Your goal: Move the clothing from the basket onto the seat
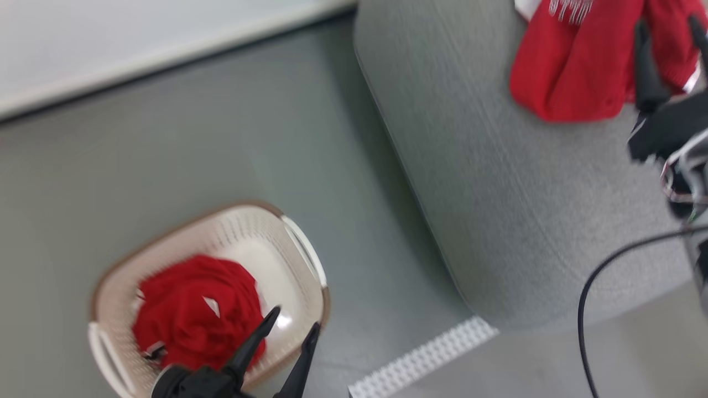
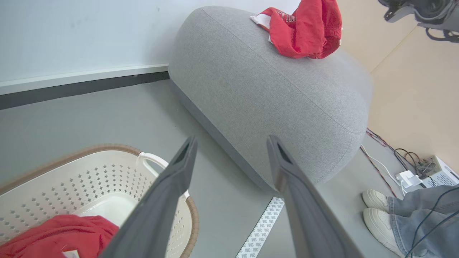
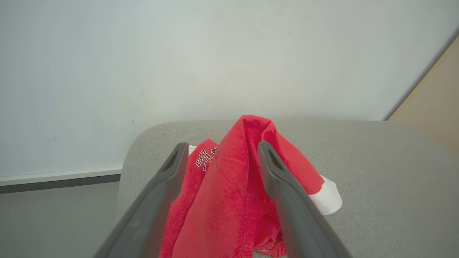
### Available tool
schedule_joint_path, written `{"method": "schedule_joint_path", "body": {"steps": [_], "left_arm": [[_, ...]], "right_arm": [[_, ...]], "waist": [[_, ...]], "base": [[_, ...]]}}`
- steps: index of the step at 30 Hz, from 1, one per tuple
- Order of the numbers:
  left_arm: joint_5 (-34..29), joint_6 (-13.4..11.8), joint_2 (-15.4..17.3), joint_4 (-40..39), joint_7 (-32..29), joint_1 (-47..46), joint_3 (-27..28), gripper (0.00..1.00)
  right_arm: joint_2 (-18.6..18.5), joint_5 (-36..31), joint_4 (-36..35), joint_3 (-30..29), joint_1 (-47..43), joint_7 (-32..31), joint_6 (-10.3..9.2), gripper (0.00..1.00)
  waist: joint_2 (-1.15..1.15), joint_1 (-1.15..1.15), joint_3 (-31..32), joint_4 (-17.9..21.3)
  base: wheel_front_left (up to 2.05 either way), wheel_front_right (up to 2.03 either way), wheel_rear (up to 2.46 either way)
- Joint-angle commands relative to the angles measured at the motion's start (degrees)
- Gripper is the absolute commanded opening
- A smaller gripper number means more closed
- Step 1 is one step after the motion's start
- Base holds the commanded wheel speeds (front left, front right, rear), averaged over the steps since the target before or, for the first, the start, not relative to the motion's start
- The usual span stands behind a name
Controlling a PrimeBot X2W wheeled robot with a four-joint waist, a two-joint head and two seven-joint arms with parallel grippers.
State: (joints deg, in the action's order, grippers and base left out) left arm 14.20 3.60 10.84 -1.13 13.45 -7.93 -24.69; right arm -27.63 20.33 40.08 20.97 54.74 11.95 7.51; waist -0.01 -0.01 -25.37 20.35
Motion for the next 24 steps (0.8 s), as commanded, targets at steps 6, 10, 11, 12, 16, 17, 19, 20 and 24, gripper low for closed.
{"method": "schedule_joint_path", "body": {"steps": [6, 10, 11, 12, 16, 17, 19, 20, 24], "left_arm": [[3.4, -3.2, -3.6, 9.0, 0.9, 3.3, 2.0, 1.0], [4.6, -4.4, -4.6, 11.6, 1.2, 3.8, 3.4, 1.0], [5.0, -4.7, -4.7, 12.1, 1.3, 3.6, 3.8, 1.0], [5.1, -5.1, -4.9, 12.7, 1.4, 3.3, 4.5, 1.0], [5.6, -6.7, -5.3, 14.3, 1.8, 2.6, 6.8, 1.0], [5.8, -7.1, -5.4, 14.5, 1.8, 2.5, 7.4, 1.0], [5.7, -7.9, -5.7, 14.7, 1.9, 2.0, 9.3, 1.0], [5.5, -8.0, -5.8, 14.4, 1.9, 1.9, 10.0, 1.0], [4.3, -7.6, -6.2, 13.9, 1.8, 1.6, 12.0, 1.0]], "right_arm": [[1.0, 6.7, -6.8, -1.6, -13.2, -0.9, -0.04, 1.0], [2.3, 7.1, -10.0, -3.8, -19.6, -0.9, -0.04, 1.0], [2.8, 7.2, -10.8, -4.8, -21.6, -0.8, -0.04, 1.0], [3.6, 6.6, -11.7, -5.7, -23.6, -0.7, -0.04, 1.0], [7.2, 2.6, -15.0, -9.6, -30.3, -0.5, -0.03, 1.0], [8.3, 1.5, -16.0, -11.4, -31.8, -0.3, -0.03, 1.0], [12.4, -1.5, -18.9, -16.4, -36.1, 0.3, -0.03, 1.0], [13.7, -2.9, -20.1, -18.0, -37.4, 0.4, -0.03, 1.0], [19.7, -8.4, -25.3, -22.5, -43.2, 1.0, -0.02, 1.0]], "waist": [[0.01, 0.01, 22.2, -12.2], [0.01, 0.01, 25.5, -15.0], [0.01, 0.01, 26.1, -15.8], [0.01, 0.01, 26.5, -16.5], [0.01, 0.01, 28.4, -19.1], [0.01, 0.01, 28.8, -19.6], [0.01, 0.01, 29.8, -21.3], [0.01, 0.01, 30.1, -21.9], [0.01, 0.01, 31.3, -24.5]], "base": [[0.0, 0.0, 0.0], [0.0, 0.0, 0.0], [0.0, 0.0, 0.0], [0.0, 0.0, 0.0], [0.0, 0.0, 0.0], [0.0, 0.0, 0.0], [0.0, 0.0, 0.0], [0.0, 0.0, 0.0], [0.0, 0.0, 0.0]]}}
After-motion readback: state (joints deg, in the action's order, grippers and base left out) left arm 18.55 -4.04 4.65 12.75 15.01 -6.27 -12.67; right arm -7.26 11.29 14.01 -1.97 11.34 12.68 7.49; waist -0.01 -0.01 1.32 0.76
